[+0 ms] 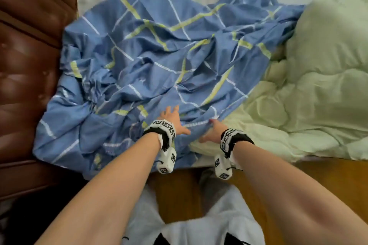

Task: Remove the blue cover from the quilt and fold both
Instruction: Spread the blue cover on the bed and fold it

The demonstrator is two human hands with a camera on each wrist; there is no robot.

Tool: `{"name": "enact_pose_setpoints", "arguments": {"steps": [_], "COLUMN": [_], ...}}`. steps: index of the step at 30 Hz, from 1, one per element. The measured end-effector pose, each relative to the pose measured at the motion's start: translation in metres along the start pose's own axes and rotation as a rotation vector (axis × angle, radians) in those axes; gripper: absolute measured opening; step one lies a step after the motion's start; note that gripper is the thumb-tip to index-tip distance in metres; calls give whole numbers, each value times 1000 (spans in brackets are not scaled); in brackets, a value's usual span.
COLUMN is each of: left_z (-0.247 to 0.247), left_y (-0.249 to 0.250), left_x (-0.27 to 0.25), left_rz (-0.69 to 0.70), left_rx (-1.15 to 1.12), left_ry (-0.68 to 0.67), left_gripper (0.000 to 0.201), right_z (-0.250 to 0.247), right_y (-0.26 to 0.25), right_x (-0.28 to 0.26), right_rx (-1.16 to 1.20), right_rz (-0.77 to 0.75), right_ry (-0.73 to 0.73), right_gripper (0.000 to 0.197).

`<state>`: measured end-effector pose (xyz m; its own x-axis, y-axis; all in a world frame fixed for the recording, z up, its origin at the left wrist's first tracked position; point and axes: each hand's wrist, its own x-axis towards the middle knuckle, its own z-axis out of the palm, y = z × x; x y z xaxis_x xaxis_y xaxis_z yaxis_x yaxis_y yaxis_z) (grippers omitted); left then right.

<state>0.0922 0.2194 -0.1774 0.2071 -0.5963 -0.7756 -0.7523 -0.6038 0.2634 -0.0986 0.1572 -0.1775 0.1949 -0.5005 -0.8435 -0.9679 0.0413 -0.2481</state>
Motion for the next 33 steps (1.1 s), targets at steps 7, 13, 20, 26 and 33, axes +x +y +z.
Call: {"name": "enact_pose_setpoints", "arguments": {"steps": [7,13,20,26,33], "left_z": [85,37,-63,-95,-75], "left_y": [11,48,83,102,116], "left_x": [52,10,-79,-109,-105], "left_rz": [-83,-139,-318,-304,-179], "left_rx": [161,320,296,296,303], "left_ry": [-2,98,344,376,325], "left_gripper": [113,43,21,13,24], "right_z": [39,-22,-136,-209,-213], "right_y": [23,54,73,136,182], "right_x": [79,52,-31,-95,-172], "right_rx": [-334,-213,-43,-31,173], "right_rz": [-183,-138,-208,46,381], "right_ry": [152,138,406,572,892], "right_gripper": [118,47,61,36,24]}}
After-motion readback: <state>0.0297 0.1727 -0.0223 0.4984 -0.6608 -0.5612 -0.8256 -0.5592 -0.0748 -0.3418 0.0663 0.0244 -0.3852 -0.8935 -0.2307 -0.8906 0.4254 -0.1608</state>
